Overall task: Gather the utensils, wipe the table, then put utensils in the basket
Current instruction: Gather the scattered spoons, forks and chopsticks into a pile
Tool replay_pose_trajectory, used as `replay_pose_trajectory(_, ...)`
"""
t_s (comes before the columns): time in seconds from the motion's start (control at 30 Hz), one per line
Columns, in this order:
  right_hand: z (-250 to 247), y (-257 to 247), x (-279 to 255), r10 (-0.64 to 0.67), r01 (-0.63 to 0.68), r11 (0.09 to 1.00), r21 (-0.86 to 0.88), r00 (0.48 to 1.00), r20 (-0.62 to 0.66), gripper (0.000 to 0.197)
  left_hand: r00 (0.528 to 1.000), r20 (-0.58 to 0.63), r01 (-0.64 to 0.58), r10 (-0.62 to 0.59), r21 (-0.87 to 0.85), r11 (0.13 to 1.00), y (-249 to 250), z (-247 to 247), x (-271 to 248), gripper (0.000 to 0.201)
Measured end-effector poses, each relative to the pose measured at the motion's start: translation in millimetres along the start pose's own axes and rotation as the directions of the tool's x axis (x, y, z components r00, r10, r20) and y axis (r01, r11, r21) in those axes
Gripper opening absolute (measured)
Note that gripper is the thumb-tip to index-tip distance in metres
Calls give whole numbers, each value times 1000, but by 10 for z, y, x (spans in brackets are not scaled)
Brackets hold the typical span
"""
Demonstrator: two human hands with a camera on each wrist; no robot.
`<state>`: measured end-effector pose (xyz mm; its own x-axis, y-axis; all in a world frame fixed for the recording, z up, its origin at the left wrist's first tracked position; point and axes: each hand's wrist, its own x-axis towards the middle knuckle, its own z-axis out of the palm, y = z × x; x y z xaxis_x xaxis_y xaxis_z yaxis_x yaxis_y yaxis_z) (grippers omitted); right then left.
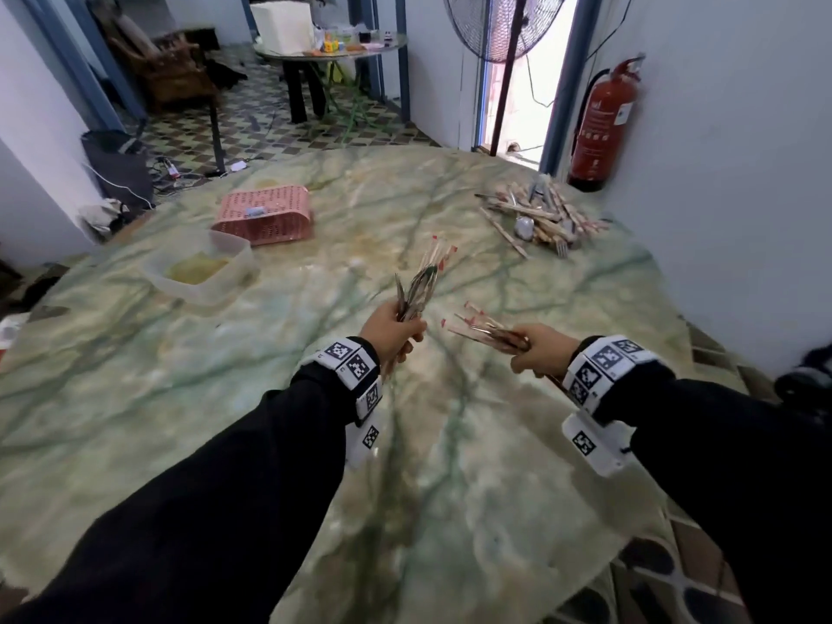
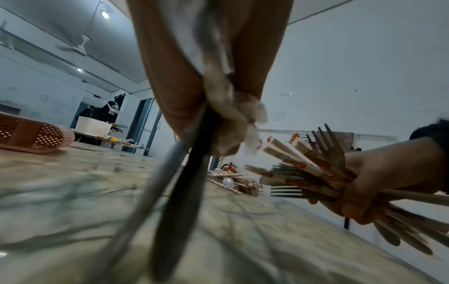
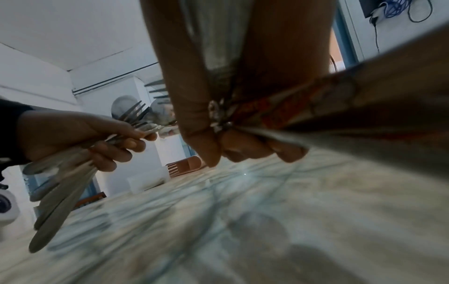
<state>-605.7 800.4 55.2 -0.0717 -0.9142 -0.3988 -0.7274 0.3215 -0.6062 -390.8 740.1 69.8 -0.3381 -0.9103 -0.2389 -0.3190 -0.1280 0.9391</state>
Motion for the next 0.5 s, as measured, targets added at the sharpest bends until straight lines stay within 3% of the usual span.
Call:
replay_pose_trajectory(0.17, -366, 434, -106, 57, -57, 998, -26, 998, -8, 19, 999, -42, 1, 1, 57, 998, 155, 622, -1, 12)
replay_pose_trajectory(0.37, -776, 813, -147, 113, -100, 990, 102, 986, -124, 16, 992, -113, 52, -48, 26, 998, 230, 1193, 26, 10)
replay_pose_trajectory(0.5, -1022, 942, -104, 130, -127, 991, 45, 988, -86, 13, 989, -129, 74, -72, 7, 997, 263, 1454, 121, 9)
